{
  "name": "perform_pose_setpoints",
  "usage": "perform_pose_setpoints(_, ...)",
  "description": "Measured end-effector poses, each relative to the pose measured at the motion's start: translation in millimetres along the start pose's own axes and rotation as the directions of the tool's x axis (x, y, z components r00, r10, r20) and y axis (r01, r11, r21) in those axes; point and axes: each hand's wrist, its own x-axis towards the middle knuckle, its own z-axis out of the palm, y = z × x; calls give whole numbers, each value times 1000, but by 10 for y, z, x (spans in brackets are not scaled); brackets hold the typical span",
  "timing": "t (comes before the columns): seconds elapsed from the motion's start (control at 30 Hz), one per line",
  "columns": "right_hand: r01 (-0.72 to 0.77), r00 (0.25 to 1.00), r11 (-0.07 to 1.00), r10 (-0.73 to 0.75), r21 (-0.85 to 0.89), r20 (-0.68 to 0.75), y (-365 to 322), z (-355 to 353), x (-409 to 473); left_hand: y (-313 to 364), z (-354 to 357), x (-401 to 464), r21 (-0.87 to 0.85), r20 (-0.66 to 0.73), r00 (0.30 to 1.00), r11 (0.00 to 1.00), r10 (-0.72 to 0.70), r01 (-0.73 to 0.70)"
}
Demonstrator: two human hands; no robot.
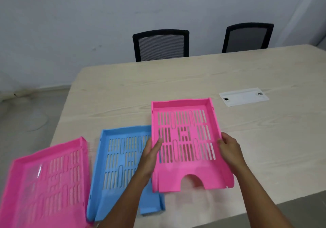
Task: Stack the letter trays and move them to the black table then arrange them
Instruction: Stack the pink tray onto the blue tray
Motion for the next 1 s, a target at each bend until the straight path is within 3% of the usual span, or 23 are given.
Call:
perform_pose_setpoints(0.23, 63, 993, 995, -70, 74, 100, -528, 763, -342, 250, -906, -177, -73, -178, 983, 995, 54, -68)
perform_pose_setpoints(0.47, 41, 971, 996, -60, 85, 233, -611, 1671, -713, 212, -1778, -402, 32, -289, 956, 998, 58, -51)
perform_pose_setpoints(0.63, -6, 970, 1000, 6, -1, 244, -452, 1922, -851, 39, -1906, -524, 123, -259, 965, 990, -29, 63)
perform_pose_setpoints(1.0, 2, 977, 1000, 1, -13, 211, -416, 1800, -863, -49, -1867, -465, 160, -243, 968, 981, -66, 107)
